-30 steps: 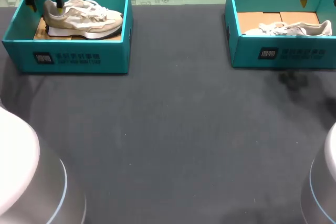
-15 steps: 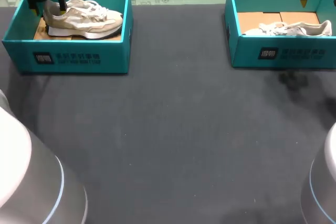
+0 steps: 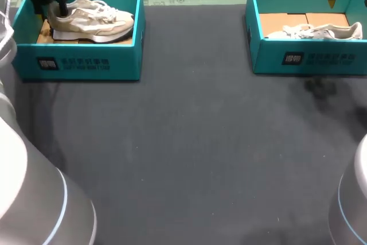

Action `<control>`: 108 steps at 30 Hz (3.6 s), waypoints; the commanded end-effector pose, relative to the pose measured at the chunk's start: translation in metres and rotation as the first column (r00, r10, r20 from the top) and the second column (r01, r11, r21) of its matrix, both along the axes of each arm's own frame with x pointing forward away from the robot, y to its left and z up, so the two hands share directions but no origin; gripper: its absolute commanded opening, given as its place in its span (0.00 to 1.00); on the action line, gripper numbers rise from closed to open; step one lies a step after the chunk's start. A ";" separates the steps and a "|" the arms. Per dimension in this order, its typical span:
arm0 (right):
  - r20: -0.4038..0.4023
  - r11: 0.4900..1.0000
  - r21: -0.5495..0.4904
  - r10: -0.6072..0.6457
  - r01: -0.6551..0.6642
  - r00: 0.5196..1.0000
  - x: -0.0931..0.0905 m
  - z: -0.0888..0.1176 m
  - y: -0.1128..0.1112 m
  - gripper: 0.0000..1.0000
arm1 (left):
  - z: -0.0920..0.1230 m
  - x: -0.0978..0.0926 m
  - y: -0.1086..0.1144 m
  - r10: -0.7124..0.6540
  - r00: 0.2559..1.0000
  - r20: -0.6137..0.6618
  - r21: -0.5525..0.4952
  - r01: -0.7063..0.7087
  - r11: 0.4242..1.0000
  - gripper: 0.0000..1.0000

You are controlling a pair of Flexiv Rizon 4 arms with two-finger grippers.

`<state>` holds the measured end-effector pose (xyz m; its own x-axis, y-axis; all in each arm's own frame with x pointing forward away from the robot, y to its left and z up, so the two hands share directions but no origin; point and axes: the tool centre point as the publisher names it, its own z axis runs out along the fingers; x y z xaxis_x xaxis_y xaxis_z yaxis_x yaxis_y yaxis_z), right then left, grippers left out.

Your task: Take the shoe out of the shoebox, open the shoe tongue, remove and reinsert the insole, then place the shoe into the shoebox

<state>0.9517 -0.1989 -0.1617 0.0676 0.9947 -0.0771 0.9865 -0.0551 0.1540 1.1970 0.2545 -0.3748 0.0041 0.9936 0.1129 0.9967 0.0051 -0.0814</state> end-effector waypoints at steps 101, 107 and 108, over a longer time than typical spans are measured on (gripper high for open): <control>0.001 1.000 -0.001 -0.001 0.001 1.000 0.000 0.000 0.000 1.00 | 0.250 -0.194 -0.019 0.090 0.961 0.262 0.046 -0.106 0.993 0.00; 0.001 1.000 -0.001 -0.001 0.001 1.000 0.000 0.000 0.000 1.00 | 0.250 -0.194 -0.019 0.090 0.961 0.262 0.046 -0.106 0.993 0.00; 0.001 1.000 -0.001 -0.001 0.001 1.000 0.000 0.000 0.000 1.00 | 0.250 -0.194 -0.019 0.090 0.961 0.262 0.046 -0.106 0.993 0.00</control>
